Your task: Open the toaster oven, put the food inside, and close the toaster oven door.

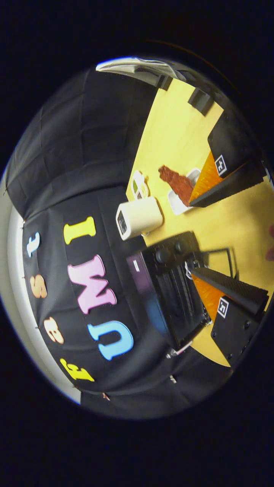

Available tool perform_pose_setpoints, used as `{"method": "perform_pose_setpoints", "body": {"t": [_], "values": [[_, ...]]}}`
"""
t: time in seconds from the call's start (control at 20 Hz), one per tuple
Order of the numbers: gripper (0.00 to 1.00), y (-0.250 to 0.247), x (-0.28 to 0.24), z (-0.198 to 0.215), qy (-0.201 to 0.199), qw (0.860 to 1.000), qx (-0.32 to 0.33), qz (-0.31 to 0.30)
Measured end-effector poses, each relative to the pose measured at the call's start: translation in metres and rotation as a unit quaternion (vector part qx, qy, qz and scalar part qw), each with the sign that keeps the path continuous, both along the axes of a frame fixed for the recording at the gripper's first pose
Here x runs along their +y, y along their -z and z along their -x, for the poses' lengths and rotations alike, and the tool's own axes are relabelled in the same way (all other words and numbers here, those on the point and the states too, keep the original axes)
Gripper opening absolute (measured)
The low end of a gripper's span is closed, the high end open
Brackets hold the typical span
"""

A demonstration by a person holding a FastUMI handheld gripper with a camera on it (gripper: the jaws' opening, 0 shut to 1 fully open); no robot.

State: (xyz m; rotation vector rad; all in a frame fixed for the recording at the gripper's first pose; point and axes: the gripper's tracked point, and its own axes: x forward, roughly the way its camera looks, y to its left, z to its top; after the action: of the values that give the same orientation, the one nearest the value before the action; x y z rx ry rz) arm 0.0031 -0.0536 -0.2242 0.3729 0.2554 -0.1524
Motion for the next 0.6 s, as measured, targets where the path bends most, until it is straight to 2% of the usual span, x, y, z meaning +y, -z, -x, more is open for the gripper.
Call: {"method": "perform_pose_setpoints", "body": {"t": [0.2, 0.35, 0.6], "values": [[0.99, 0.016, -0.079, -0.023, 0.046, 0.998, -0.006, -0.034], [0.98, 0.041, -0.118, -0.045, 0.069, 0.995, -0.003, -0.067], [0.93, 0.078, -0.121, -0.074, 0.051, 0.991, 0.013, -0.122]]}}
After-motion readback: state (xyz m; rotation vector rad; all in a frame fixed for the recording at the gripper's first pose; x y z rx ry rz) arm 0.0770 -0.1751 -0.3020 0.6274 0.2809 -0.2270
